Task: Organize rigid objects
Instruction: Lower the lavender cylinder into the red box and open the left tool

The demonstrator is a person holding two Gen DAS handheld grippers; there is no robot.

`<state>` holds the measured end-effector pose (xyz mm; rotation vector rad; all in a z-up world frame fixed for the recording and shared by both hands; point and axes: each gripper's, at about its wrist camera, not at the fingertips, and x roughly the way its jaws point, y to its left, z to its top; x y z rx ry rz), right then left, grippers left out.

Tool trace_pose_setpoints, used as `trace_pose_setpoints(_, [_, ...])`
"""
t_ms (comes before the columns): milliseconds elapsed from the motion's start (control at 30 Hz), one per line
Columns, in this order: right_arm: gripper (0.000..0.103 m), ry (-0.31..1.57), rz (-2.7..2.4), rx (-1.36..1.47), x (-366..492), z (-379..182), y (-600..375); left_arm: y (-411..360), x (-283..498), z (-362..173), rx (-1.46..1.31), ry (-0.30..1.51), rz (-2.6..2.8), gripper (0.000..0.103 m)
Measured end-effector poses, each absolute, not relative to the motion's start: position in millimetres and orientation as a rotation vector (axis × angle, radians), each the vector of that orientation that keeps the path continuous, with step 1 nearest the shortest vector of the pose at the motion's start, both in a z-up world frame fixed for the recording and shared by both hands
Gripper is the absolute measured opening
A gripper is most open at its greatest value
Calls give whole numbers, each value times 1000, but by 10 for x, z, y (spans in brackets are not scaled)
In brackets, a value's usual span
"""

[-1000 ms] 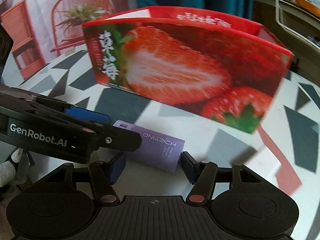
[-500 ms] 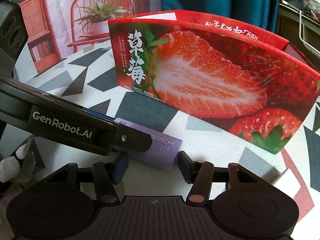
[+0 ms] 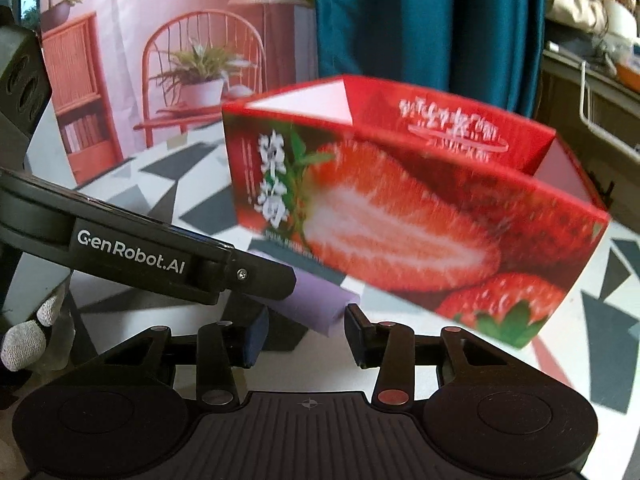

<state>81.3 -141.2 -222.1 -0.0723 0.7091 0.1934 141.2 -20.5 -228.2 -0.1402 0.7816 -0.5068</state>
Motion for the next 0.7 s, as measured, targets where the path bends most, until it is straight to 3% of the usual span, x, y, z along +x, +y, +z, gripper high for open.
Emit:
trace_pose_setpoints(467, [39, 510, 171, -138, 938, -1562, -1466, -280, 1408, -1505, -130, 516, -533, 60])
trace_pose_setpoints(700, [40, 469, 151, -130, 1251, -1379, -1633, -422, 1700, -1346, -134, 510, -531, 60])
